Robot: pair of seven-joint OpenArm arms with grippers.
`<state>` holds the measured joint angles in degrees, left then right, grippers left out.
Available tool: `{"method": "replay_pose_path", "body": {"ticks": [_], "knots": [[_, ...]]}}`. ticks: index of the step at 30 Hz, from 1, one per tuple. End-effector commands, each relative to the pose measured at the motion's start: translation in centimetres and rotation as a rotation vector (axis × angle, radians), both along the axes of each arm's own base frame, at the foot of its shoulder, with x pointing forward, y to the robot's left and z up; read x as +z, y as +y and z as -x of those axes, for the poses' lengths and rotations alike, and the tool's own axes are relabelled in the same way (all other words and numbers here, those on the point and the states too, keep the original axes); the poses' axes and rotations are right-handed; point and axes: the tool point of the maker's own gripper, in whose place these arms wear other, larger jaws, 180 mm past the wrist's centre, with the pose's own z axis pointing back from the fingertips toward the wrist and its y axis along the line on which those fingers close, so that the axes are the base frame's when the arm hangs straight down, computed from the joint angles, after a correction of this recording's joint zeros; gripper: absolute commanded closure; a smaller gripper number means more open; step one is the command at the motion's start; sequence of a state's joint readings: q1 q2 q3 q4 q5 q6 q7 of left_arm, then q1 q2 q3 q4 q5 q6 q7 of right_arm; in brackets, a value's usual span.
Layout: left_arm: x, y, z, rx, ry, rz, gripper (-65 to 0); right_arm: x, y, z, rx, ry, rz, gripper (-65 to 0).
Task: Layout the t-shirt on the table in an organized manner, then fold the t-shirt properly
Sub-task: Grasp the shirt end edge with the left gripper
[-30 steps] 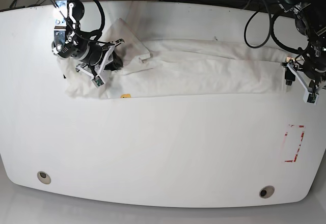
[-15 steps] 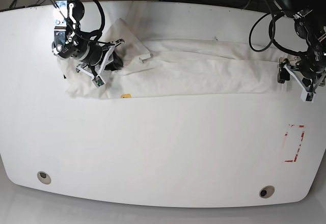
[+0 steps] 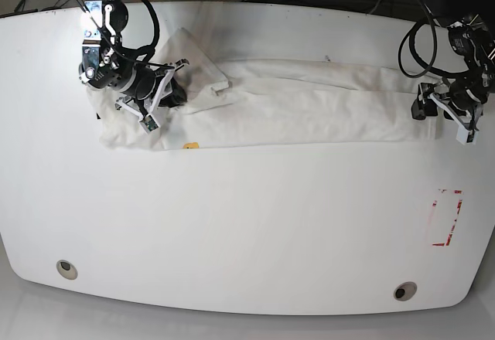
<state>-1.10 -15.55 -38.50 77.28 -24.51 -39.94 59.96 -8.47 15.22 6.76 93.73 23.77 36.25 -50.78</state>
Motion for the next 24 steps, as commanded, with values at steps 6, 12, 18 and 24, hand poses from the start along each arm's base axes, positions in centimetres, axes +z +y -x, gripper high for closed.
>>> {"method": "replay_pose_path", "body": {"ticks": [6,12,18,24], "knots": [[1.3,0.7,-0.9,0.002,-0.045,-0.014,-54.5,0.8,-0.2,-0.6,0.008,-0.028,0.003,-8.2],[0.1,-0.9,-0.9,-0.043,-0.012,0.004,-54.4,0.9,-0.1,-0.7,0.008,-0.031,0.000,-8.2],[-0.8,-2.2,-1.0,-0.045,-0.013,0.041,-54.4,0.9,-0.1,-0.7,0.008,-0.031,0.000,-8.2],[-1.6,-2.7,-0.2,-0.046,0.007,0.055,-54.4,0.8,-0.1,-0.7,0.008,-0.030,0.000,-8.2]]}}
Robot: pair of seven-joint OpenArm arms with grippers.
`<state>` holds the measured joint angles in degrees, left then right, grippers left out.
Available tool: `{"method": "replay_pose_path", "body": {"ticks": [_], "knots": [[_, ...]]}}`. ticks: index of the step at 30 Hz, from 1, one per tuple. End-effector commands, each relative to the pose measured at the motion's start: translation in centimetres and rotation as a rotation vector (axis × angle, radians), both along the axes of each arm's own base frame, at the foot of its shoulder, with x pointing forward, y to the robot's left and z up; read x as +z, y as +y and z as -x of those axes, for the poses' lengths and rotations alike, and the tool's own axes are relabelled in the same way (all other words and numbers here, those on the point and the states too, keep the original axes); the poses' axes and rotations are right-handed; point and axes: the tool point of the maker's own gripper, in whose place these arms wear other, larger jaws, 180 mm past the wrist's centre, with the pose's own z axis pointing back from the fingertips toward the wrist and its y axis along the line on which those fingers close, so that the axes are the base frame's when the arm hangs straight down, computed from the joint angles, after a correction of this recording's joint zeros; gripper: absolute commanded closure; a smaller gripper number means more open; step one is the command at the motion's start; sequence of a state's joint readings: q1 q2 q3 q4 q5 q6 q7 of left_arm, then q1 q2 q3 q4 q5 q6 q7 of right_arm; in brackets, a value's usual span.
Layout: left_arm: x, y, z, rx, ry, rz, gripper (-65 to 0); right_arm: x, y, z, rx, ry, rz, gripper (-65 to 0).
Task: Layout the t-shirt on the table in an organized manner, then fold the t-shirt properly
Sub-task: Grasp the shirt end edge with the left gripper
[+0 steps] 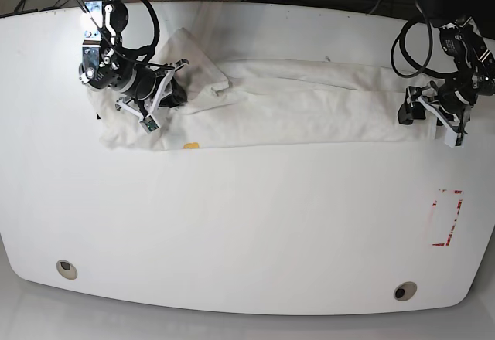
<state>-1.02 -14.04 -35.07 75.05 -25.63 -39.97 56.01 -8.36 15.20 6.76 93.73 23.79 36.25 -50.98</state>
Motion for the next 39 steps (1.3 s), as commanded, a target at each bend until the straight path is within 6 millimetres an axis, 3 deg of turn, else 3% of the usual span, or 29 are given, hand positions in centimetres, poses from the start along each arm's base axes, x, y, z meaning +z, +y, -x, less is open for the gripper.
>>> {"method": "replay_pose_path", "body": {"ticks": [1,7,15,27,34,39], "knots": [[-0.5,0.1,0.9,-0.011,0.040,-0.010,-54.4,0.8,-0.1,-0.6,0.007,-0.030,-0.001,-8.2],[-1.0,-0.9,1.0,-0.043,0.052,-0.008,-51.1,0.8,-0.1,-0.6,0.007,-0.030,-0.001,-8.2],[-1.2,-1.7,0.9,-0.076,0.064,-0.011,-28.4,0.8,-0.1,-0.6,0.007,-0.030,-0.001,-8.2],[-1.0,-1.6,0.8,-0.070,0.054,-0.010,-11.7,0.8,-0.1,-0.6,0.007,-0.030,-0.001,-8.2],[1.1,-1.7,-0.2,-0.089,-0.012,-0.052,-6.4,0.7,-0.1,-0.6,0.008,-0.029,0.000,-8.2],[3.0,-3.2,-1.1,-0.106,-0.085,-0.038,-6.0,0.8,0.0,-0.6,0.007,-0.029,-0.003,-8.2]]}}
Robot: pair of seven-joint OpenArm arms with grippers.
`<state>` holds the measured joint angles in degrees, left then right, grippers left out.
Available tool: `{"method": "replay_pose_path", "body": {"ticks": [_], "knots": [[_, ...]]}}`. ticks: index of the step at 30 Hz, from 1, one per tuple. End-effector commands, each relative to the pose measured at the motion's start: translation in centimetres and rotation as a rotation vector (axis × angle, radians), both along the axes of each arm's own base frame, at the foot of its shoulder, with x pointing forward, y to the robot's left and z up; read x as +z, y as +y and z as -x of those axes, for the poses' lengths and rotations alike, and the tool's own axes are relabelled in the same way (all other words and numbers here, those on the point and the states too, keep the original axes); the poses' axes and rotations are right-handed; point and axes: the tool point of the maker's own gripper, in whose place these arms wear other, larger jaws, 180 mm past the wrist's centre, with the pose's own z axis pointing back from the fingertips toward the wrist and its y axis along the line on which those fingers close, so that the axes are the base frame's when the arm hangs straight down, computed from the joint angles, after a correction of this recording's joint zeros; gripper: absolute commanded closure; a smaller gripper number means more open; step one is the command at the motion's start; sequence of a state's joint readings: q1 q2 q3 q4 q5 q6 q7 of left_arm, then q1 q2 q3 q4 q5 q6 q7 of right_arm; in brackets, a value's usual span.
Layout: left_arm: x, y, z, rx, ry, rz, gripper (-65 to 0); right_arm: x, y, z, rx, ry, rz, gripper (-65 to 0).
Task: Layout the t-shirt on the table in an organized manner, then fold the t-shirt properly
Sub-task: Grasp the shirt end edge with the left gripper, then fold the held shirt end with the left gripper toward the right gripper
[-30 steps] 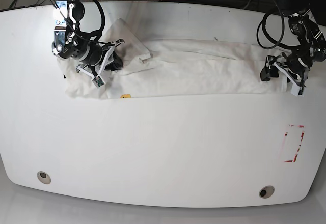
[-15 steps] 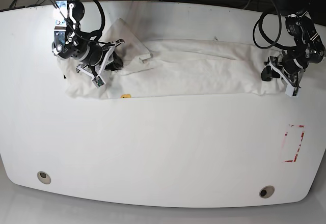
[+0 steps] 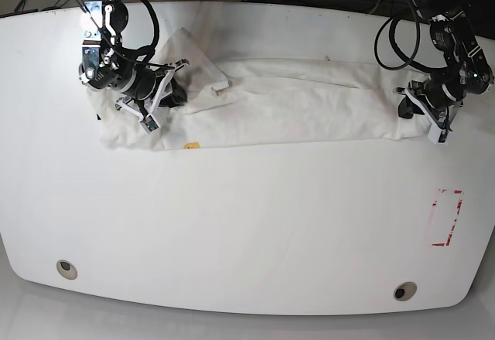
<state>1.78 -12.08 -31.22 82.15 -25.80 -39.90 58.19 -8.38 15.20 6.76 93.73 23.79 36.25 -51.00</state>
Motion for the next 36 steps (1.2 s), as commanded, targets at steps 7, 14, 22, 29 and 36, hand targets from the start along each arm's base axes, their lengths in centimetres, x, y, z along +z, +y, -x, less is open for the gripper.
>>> {"method": "replay_pose_path", "body": {"ticks": [7,14,22,29,36], "knots": [[4.3,-2.1,-1.9,-0.038,-0.161,0.053,-6.0,0.7,0.6,-0.6,0.003,-0.029,-0.016,-8.2],[4.2,-5.7,-2.3,-0.094,-0.170,0.123,-6.1,0.7,0.7,-0.6,0.002,-0.029,-0.018,-8.2],[3.2,-10.6,-2.2,-0.163,-0.145,0.200,-6.4,0.7,0.8,-0.6,0.004,-0.029,-0.020,-8.2],[3.1,-14.6,-2.1,-0.216,-0.141,0.264,-6.5,0.7,0.7,-0.6,0.002,-0.030,-0.020,-8.2],[3.0,-17.4,-1.7,-0.275,-0.126,0.293,-6.5,0.7,0.7,-0.7,-0.001,-0.030,-0.019,-8.2]]}}
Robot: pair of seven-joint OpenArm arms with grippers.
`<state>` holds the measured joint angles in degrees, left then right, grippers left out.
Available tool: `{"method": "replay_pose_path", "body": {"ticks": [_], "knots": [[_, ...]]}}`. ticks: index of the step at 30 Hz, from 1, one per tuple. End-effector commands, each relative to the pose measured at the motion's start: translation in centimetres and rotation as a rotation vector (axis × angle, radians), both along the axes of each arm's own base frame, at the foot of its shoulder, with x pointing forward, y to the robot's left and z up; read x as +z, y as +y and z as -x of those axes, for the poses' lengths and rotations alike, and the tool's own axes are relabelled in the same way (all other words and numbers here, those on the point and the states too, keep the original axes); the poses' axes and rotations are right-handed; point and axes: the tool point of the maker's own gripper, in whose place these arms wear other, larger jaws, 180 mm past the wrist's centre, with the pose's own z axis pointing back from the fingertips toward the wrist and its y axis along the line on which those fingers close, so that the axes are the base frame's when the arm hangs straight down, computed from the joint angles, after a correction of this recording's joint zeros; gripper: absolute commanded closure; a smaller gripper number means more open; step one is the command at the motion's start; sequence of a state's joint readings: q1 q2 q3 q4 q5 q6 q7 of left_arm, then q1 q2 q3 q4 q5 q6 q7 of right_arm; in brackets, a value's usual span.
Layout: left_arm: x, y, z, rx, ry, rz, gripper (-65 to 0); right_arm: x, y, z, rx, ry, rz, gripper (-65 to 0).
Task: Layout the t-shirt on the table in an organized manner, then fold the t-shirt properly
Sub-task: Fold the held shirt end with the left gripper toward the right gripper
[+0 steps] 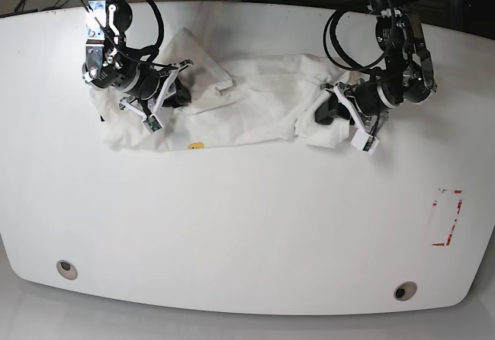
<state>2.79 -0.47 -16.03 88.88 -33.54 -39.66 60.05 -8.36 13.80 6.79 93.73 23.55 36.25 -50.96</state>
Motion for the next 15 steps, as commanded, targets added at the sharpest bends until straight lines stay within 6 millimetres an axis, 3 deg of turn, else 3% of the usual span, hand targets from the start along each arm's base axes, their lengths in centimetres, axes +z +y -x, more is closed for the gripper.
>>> {"method": "replay_pose_path", "body": {"ticks": [1,9,15], "knots": [[1.3,-0.4,-0.8,0.001,-0.044,0.025,-6.5,0.8,-0.1,-0.6,0.003,-0.029,0.001,-8.2],[1.1,-0.2,-0.6,-0.015,-0.024,0.004,-6.5,0.7,-0.1,-0.6,0.002,-0.026,0.001,-8.2],[1.9,3.9,-1.9,0.032,-0.037,-0.072,-6.5,0.7,-0.2,-0.7,-0.001,-0.028,0.001,-8.2]]}}
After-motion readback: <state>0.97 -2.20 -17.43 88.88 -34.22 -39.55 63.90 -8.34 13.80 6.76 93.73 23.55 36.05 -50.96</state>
